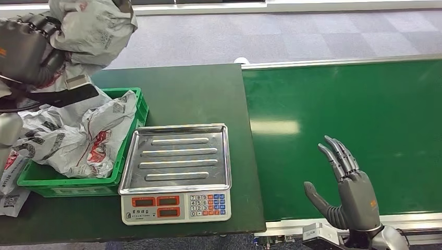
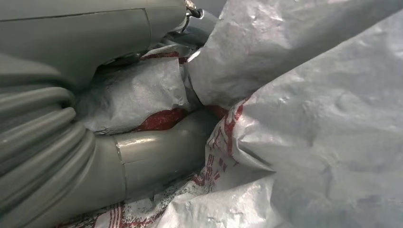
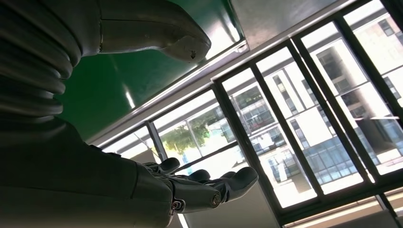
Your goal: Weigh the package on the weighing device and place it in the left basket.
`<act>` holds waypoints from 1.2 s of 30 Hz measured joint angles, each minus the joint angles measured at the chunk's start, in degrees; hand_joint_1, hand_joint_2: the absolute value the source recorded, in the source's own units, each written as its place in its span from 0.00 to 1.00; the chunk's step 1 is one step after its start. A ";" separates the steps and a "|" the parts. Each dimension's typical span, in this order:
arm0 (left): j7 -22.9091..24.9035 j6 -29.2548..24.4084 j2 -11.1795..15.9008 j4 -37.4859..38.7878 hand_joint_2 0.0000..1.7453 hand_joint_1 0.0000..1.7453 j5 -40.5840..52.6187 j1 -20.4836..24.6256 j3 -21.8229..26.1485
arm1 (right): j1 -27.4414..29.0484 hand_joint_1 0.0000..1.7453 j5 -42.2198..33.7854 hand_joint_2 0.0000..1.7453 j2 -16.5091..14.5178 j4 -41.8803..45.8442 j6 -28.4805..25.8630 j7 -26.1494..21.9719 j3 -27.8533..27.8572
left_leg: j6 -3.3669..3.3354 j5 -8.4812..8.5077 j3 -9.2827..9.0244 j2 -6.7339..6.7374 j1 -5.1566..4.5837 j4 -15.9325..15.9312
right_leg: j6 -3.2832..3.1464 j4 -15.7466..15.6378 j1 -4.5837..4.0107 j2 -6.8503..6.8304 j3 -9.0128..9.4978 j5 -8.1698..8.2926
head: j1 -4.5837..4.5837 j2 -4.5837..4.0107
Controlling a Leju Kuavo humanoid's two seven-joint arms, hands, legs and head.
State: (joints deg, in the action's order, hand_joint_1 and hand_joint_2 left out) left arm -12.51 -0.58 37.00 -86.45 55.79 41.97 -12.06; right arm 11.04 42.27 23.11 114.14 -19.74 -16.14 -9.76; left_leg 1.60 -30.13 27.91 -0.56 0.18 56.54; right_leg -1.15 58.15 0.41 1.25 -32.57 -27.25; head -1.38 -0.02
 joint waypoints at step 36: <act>2.09 -7.08 -10.34 27.61 0.00 0.00 11.13 -19.65 15.61 | 8.64 0.00 7.63 1.00 -7.94 5.35 -1.03 4.00 -0.22 | -0.01 -0.01 0.14 -0.05 -0.04 -0.01 | 0.00 -0.01 0.05 0.01 -0.11 -0.01 | 0.01 0.00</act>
State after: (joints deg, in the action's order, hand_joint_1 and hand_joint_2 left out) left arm -10.42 -7.66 26.66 -58.84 66.92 22.31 3.54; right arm 19.68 49.89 15.17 119.49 -20.77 -12.14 -9.98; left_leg 1.60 -30.14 28.04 -0.61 0.14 56.53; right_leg -1.15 58.14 0.46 1.26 -32.68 -27.25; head -1.37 -0.02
